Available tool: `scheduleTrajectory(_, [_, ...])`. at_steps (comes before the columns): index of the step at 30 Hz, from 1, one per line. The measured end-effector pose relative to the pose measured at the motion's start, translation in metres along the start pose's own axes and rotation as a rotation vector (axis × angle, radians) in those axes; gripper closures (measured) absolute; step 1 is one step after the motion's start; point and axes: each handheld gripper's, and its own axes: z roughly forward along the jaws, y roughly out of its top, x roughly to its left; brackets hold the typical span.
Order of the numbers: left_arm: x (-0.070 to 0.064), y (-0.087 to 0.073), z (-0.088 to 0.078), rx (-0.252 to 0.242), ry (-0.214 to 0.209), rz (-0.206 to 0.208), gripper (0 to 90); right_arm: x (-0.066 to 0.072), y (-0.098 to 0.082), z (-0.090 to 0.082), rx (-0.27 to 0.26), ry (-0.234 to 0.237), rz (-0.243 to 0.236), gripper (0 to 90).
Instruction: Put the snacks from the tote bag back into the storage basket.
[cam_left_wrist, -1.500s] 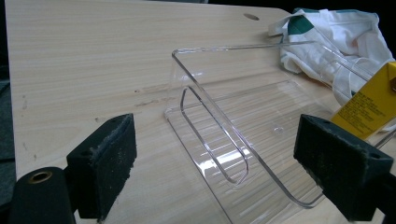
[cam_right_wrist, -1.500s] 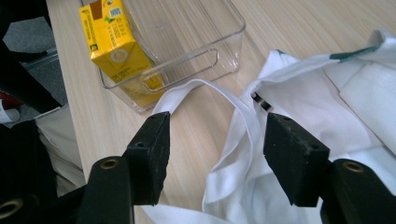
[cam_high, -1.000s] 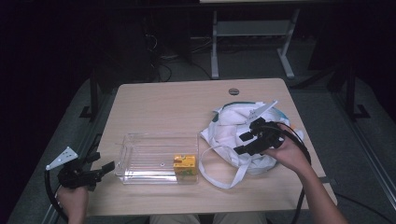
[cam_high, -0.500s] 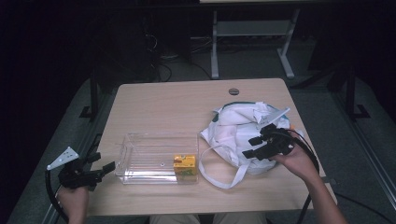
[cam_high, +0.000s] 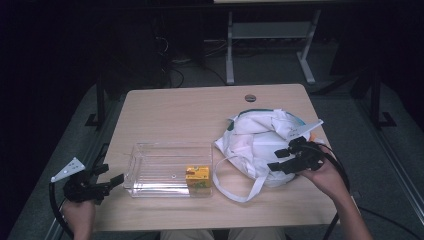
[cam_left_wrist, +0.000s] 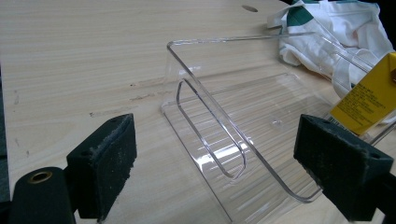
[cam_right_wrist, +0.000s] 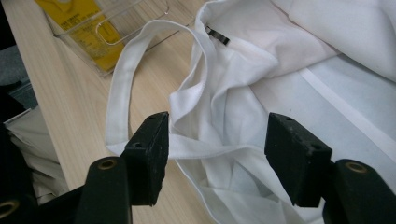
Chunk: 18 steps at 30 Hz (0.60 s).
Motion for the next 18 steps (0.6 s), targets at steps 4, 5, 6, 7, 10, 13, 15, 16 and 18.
scheduleTrajectory(4, [0.000, 0.000, 0.000, 0.004, -0.001, 0.005, 12.8, -0.001, -0.006, -0.002, -0.005, -0.003, 0.010, 38.8])
scheduleTrajectory(5, [0.000, 0.000, 0.000, 0.003, -0.002, 0.004, 12.8, -0.002, -0.008, -0.003, -0.007, -0.002, 0.013, 38.8])
scheduleTrajectory(6, [0.000, 0.000, 0.000, 0.004, -0.002, 0.006, 12.8, -0.003, -0.010, -0.003, -0.009, -0.004, 0.009, 38.7])
scheduleTrajectory(7, [0.000, 0.000, 0.001, 0.005, -0.002, 0.006, 12.8, -0.003, -0.011, -0.003, -0.007, -0.007, 0.019, 38.7])
scheduleTrajectory(10, [0.000, -0.001, 0.001, 0.006, -0.003, 0.006, 12.8, -0.004, -0.015, -0.005, -0.008, -0.011, 0.027, 38.5])
scheduleTrajectory(13, [0.000, -0.001, 0.001, 0.007, -0.004, 0.009, 12.7, -0.005, -0.021, -0.007, -0.016, -0.021, 0.025, 38.3])
scheduleTrajectory(15, [-0.001, -0.001, 0.001, 0.010, -0.004, 0.012, 12.8, -0.005, -0.024, -0.007, -0.016, -0.026, 0.038, 38.2])
scheduleTrajectory(16, [-0.001, -0.001, 0.001, 0.011, -0.005, 0.012, 12.8, -0.005, -0.025, -0.008, -0.015, -0.027, 0.038, 38.2])
scheduleTrajectory(18, [-0.001, -0.001, 0.001, 0.012, -0.005, 0.012, 12.8, -0.005, -0.028, -0.008, -0.017, -0.031, 0.040, 38.2])
